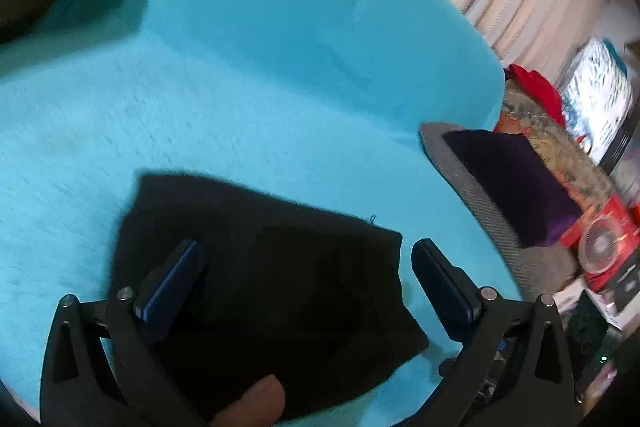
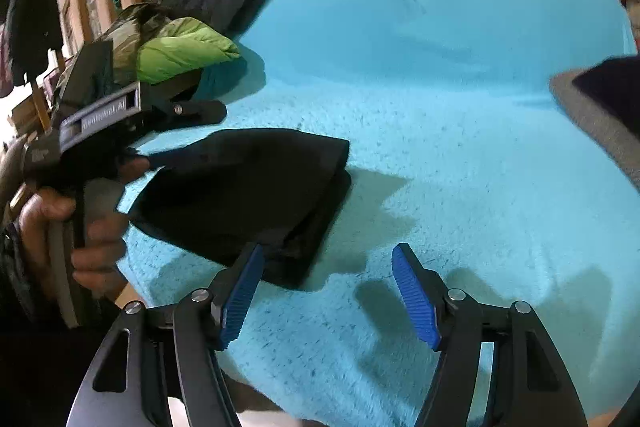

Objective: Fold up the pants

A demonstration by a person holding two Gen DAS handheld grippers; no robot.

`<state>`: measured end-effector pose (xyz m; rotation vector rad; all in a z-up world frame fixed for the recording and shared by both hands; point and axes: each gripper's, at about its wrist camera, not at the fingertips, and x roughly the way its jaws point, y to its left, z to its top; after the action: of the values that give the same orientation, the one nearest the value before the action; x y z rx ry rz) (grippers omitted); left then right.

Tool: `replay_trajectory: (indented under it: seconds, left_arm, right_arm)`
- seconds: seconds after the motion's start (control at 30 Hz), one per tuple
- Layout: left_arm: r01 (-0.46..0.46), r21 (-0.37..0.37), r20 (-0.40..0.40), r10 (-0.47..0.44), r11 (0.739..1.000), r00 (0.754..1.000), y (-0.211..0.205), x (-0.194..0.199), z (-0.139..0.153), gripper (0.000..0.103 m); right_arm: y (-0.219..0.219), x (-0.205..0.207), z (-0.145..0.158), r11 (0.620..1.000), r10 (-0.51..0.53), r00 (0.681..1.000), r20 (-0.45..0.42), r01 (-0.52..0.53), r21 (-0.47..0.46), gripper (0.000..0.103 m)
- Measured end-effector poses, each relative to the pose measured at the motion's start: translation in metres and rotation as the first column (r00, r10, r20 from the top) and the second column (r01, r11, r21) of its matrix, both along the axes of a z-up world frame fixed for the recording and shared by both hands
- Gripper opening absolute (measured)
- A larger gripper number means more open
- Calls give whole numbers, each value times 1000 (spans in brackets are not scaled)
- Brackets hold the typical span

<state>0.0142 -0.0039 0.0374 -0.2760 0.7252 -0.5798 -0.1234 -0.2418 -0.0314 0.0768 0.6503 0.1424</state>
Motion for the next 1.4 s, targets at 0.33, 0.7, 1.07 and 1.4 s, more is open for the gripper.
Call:
replay_trajectory:
  seconds: [0.33,0.7,1.07,1.4]
  left_arm:
    - [-221,317,37,221,922,975,24,-94,-18,103]
    - [-242,419,57,241,875,969,26,-112,-44,103]
    - [-224,420,50,224,879,973,19,-114,-47,103]
    - [-233,392,26,243,890,970,25,-111,-52,103]
  right_arm:
    - [20,-21,-2,998,28,997,69,-25,-50,71]
    - [15,-37,2,1000,17,994,111,-16,-3,73]
    - [31,-39,-2,996,56,991,121,-47,-79,73]
    - [29,-38,-2,996,59,991,120,-51,-75,73]
